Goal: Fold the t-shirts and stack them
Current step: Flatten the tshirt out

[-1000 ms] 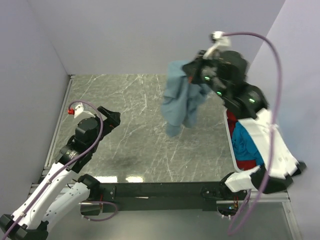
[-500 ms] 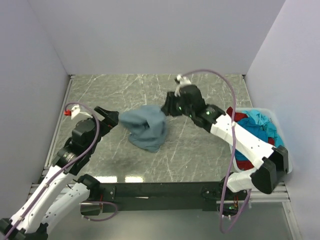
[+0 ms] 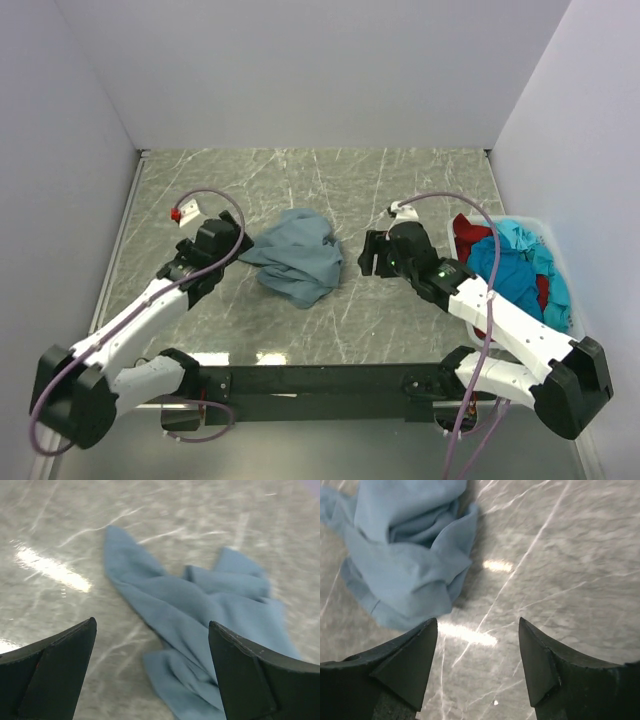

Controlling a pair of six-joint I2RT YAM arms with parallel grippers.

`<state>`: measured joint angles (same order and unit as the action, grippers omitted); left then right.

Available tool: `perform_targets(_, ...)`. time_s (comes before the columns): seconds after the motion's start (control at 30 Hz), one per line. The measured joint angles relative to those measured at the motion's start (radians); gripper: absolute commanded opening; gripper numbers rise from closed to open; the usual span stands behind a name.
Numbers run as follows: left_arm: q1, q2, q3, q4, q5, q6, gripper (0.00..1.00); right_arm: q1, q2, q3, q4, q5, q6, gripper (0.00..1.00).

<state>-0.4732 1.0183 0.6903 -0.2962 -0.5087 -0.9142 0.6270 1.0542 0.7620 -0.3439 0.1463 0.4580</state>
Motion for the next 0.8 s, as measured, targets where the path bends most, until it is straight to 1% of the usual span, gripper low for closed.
perform_targets(0.1,0.095,0.104,0.0,0.026,0.027,0.007,1.0,0.002,0.005,-0.032,0.039,-0.052,-0.011,0.74)
perform_targets(0.2,0.229,0.232,0.01,0.074,0.099,0.014,0.99,0.006,0.025,-0.039,0.079,-0.098,-0.019,0.75)
perform_targets(0.27,0.282,0.318,0.037,0.085,0.143,0.022,0.99,0.01,0.043,-0.04,0.118,-0.13,-0.022,0.75)
perform_targets(0.4,0.301,0.492,0.15,0.083,0.219,0.051,0.99,0.022,0.111,-0.04,0.172,-0.161,-0.021,0.75)
perform_targets(0.53,0.309,0.658,0.276,0.076,0.292,0.082,0.93,0.035,0.203,-0.03,0.18,-0.167,-0.021,0.75)
perform_targets(0.57,0.31,0.691,0.296,0.074,0.309,0.087,0.88,0.039,0.222,-0.027,0.18,-0.167,-0.021,0.75)
perform_targets(0.63,0.311,0.716,0.321,0.071,0.328,0.098,0.83,0.045,0.251,-0.018,0.182,-0.166,-0.021,0.75)
perform_targets(0.67,0.313,0.716,0.323,0.071,0.342,0.1,0.71,0.048,0.265,-0.01,0.182,-0.165,-0.021,0.75)
perform_targets(0.73,0.313,0.716,0.32,0.063,0.36,0.097,0.58,0.05,0.287,0.003,0.185,-0.165,-0.02,0.75)
perform_targets(0.77,0.314,0.716,0.313,0.062,0.366,0.097,0.33,0.052,0.3,0.011,0.188,-0.161,-0.018,0.73)
perform_targets(0.8,0.314,0.716,0.307,0.058,0.37,0.089,0.24,0.052,0.309,0.017,0.189,-0.158,-0.017,0.73)
